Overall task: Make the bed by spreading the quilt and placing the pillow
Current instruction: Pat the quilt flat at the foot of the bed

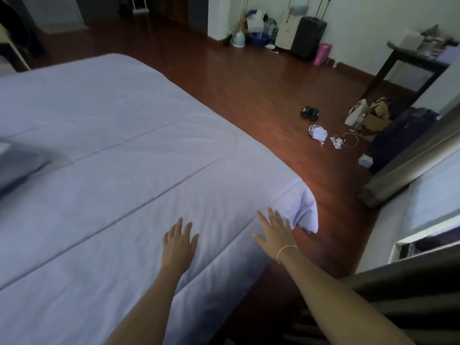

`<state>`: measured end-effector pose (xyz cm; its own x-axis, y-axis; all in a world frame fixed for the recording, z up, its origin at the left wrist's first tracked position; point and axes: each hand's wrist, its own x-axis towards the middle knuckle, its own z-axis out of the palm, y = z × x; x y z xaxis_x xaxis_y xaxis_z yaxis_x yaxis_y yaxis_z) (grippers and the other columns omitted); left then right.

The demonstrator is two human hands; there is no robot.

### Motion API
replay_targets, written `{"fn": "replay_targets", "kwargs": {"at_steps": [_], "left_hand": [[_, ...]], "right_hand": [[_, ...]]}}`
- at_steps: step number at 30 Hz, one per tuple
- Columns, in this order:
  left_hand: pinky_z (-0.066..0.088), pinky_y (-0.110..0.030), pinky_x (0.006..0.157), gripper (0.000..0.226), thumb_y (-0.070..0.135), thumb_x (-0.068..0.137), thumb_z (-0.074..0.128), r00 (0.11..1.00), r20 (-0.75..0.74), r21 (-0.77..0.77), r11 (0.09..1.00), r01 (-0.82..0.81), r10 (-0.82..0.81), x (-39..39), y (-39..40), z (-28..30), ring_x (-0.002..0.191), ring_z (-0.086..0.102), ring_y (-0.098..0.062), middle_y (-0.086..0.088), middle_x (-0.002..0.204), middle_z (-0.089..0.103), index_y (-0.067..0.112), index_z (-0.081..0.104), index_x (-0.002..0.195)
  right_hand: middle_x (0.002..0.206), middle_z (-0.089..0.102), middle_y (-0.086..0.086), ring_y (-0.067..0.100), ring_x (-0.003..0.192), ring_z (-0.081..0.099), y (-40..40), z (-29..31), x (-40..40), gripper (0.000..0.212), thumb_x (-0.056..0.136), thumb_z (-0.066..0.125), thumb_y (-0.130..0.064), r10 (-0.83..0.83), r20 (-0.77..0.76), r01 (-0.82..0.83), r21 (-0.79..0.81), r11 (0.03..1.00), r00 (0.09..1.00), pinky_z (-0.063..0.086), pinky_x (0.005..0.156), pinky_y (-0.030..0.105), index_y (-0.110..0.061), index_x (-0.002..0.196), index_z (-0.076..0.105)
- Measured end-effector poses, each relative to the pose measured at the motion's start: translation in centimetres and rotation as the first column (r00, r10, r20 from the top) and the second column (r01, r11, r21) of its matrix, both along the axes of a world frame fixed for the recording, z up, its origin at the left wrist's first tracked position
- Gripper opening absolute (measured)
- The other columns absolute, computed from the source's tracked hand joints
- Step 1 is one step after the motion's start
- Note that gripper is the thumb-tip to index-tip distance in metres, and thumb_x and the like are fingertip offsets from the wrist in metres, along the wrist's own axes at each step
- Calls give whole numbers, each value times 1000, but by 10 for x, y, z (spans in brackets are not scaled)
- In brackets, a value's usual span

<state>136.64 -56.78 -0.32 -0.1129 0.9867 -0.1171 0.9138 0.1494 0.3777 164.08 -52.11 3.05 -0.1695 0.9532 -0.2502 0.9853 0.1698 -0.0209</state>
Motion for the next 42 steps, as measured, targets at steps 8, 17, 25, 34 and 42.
{"fn": "replay_targets", "kwargs": {"at_steps": [8,17,25,34,42], "left_hand": [[19,-47,115,53,43,98,39,992,-24,-158,980,120,-125,102,87,-37,142,23,-31,-12,157,18,17,34,144],[20,-52,113,66,42,94,48,999,8,-210,977,47,-46,194,225,-72,143,18,-39,-18,157,14,13,26,148],[33,-57,104,76,60,86,28,999,-54,-279,960,-22,7,263,252,-94,132,39,-39,-20,148,36,9,34,143],[31,-59,106,82,55,77,40,958,-252,-335,917,-217,134,315,226,-119,138,34,-34,-15,152,31,8,34,144],[34,-59,105,54,12,84,34,873,-425,-86,949,-303,240,340,228,-138,129,45,-38,-11,141,50,6,49,135]], "right_hand": [[161,6,10,31,147,11,85,-30,95,71,93,30,-59,-19,26,19,-32,999,999,19,114,55,-32,151,0],[161,-2,7,30,148,1,224,-65,187,79,90,36,-64,-14,35,20,-190,982,999,12,118,52,-35,150,-7],[160,-11,9,30,148,5,314,-77,236,97,87,59,-48,-11,-20,3,-356,935,1000,10,119,50,-35,149,-15],[122,60,13,29,99,64,365,-155,274,101,87,51,-29,115,-58,-128,-572,810,992,48,93,43,-51,130,-38],[134,51,23,35,124,48,389,-169,288,79,91,0,-67,525,-108,-509,-467,723,844,27,111,41,-21,148,27]]}}
